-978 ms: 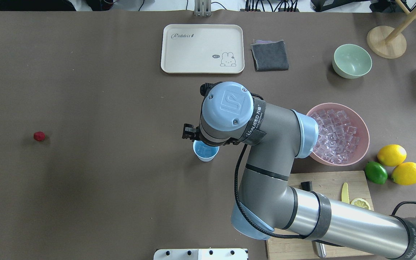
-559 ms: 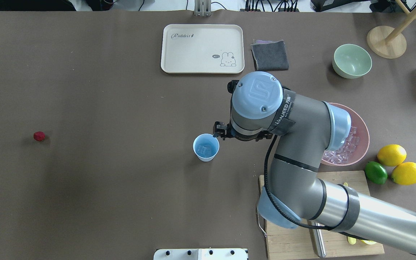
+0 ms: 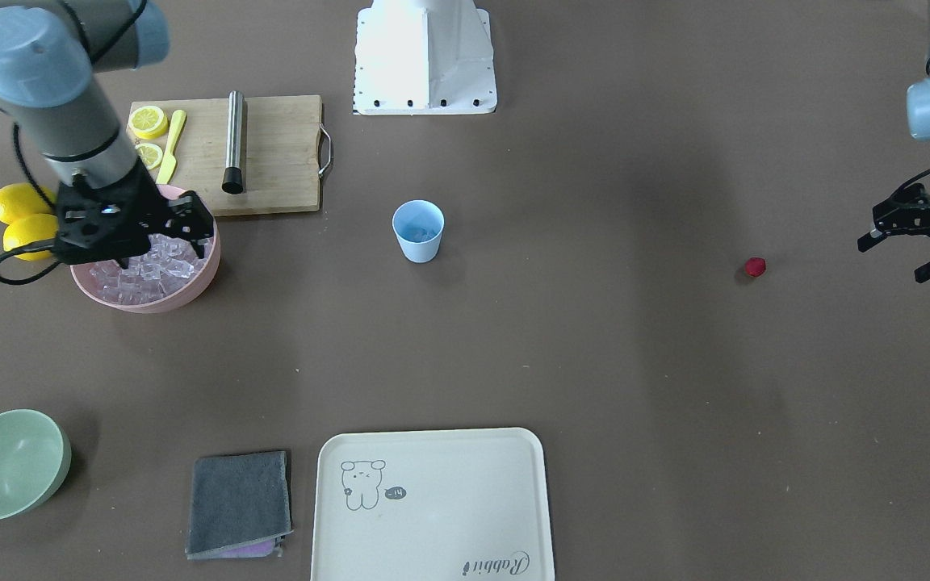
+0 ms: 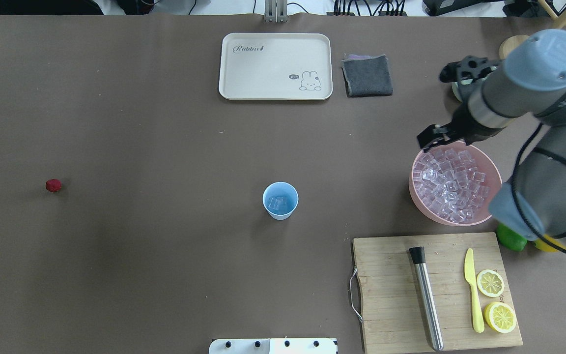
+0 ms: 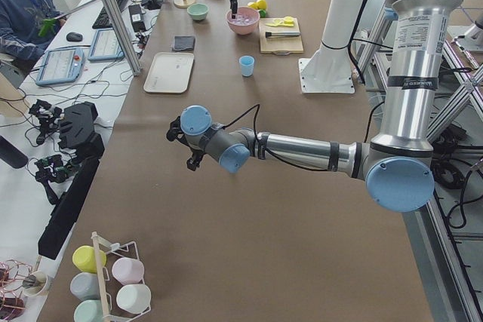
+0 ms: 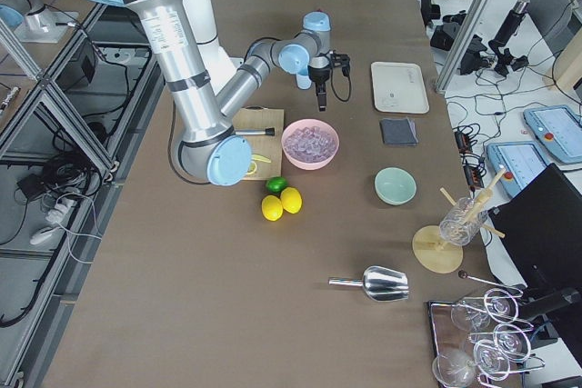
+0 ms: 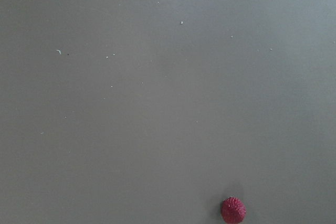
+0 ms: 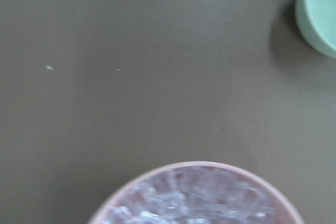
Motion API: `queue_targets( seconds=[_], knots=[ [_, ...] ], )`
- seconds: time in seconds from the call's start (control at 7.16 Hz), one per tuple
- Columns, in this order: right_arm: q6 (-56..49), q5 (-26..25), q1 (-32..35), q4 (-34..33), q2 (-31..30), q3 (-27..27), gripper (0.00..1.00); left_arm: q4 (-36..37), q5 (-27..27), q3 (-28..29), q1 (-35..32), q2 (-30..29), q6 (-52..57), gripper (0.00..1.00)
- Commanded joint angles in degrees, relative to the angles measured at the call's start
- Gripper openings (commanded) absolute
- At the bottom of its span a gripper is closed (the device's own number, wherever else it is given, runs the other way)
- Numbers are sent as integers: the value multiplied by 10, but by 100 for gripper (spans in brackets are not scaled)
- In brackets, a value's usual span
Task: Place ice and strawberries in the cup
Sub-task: 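Retract the right arm to rest while the left arm reaches toward the strawberry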
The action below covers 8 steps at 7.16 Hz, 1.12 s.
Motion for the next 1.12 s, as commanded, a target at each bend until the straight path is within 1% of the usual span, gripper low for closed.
queue_targets(
  seconds=[0.0, 0.14, 0.28, 0.42, 0.56, 0.7, 0.84, 0.98],
  knots=[
    [-210, 45, 148, 9, -124, 0, 100, 0, 35, -22, 45, -4, -91, 99],
    [-343, 64, 239, 3, -165, -19, 100, 0, 40, -28, 57, -4, -124, 99],
    [-428, 101, 302, 1, -194, -55, 100, 0, 69, -37, 72, -2, -140, 98],
    [-464, 96, 340, 6, -217, -88, 100, 0, 119, -40, 96, -1, -155, 98],
    [-465, 111, 383, -8, -223, -82, 100, -1, 125, -38, 103, 1, -150, 98],
    [-466, 108, 386, -54, -209, -77, 100, -2, 125, -36, 104, 4, -147, 98],
    [-466, 104, 386, -107, -191, -60, 100, -3, 127, -31, 110, 8, -148, 98],
    [-467, 105, 386, -109, -195, -56, 100, -19, 143, -24, 131, 15, -150, 98]
  ],
)
